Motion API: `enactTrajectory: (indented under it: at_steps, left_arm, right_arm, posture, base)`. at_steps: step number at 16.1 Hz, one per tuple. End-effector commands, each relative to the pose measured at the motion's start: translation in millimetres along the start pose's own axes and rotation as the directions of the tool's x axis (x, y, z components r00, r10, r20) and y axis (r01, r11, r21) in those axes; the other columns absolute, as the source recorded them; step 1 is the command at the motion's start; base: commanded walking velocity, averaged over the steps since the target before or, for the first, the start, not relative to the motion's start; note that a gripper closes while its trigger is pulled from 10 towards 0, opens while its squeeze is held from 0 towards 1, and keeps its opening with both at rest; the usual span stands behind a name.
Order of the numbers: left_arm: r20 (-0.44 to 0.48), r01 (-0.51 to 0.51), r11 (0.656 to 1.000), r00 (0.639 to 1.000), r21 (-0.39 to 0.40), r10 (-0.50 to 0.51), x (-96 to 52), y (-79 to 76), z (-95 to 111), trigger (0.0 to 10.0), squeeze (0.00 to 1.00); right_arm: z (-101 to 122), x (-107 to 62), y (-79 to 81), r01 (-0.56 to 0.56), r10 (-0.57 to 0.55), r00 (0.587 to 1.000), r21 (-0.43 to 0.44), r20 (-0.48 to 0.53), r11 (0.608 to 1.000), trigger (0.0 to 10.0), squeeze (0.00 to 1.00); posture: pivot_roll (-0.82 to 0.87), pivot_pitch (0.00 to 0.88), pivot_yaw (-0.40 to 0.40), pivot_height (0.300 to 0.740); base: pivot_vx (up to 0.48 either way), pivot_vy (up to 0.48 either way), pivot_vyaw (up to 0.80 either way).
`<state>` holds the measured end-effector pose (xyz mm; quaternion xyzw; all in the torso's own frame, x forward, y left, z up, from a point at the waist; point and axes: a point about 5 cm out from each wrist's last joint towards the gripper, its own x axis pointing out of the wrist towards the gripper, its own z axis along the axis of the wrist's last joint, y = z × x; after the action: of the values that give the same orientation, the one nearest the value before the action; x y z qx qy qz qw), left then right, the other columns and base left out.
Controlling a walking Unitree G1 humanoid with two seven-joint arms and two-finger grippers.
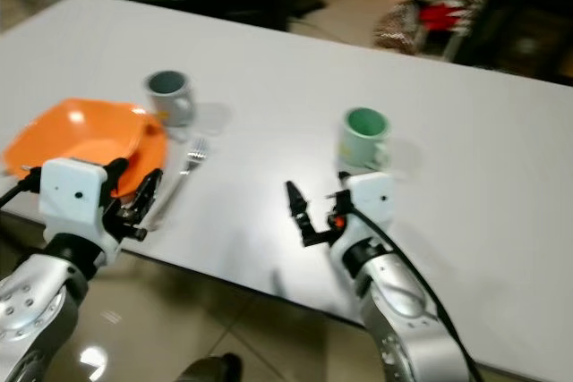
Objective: Setting the table
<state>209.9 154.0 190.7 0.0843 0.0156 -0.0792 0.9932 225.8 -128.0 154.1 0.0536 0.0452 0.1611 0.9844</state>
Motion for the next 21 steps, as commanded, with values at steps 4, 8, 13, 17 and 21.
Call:
enactTrajectory:
  at_steps: [4,8,13,17,21]
  left_arm:
    - [-0.030,0.000,1.000,1.000,-0.003,0.000,11.9,0.2,-6.8,10.0,0.00]
    - [-0.059,-0.109,0.994,0.992,0.000,0.109,5.0,14.5,-14.2,10.0,0.00]
    - [-0.042,-0.084,0.996,0.996,0.022,0.085,8.4,21.6,-10.7,10.0,0.00]
    - [0.016,0.023,1.000,1.000,0.008,-0.023,32.2,8.9,0.3,10.0,0.00]
    - [0.022,0.086,0.996,0.996,-0.038,-0.086,44.7,2.8,-0.8,10.0,0.00]
  right_arm:
    - [6.6,-6.4,-11.7,0.047,-0.047,0.999,0.004,0.013,0.999,10.0,1.00]
    - [9.8,3.3,-7.5,0.024,-0.024,1.000,0.017,0.009,1.000,10.0,1.00]
    - [10.8,7.2,-4.2,0.044,-0.047,0.998,0.061,0.034,0.997,10.0,1.00]
    - [7.5,-0.4,-11.8,0.167,-0.172,0.984,0.089,0.048,0.982,10.0,1.00]
    - [4.0,-6.2,-25.0,0.276,-0.279,0.960,0.073,0.029,0.958,10.0,1.00]
  posture:
    - [-0.02,0.101,0.012,0.740]
    - [0.00,0.089,-0.056,0.740]
    - [0.02,0.054,0.021,0.740]
    - [-0.01,0.018,0.105,0.740]
    - [-0.04,0.019,0.141,0.740]
  base:
    - [0.000,0.000,0.80]
    - [0.000,0.000,0.80]
    - [0.000,0.000,0.80]
    - [0.000,0.000,0.80]
    - [0.000,0.197,0.20]
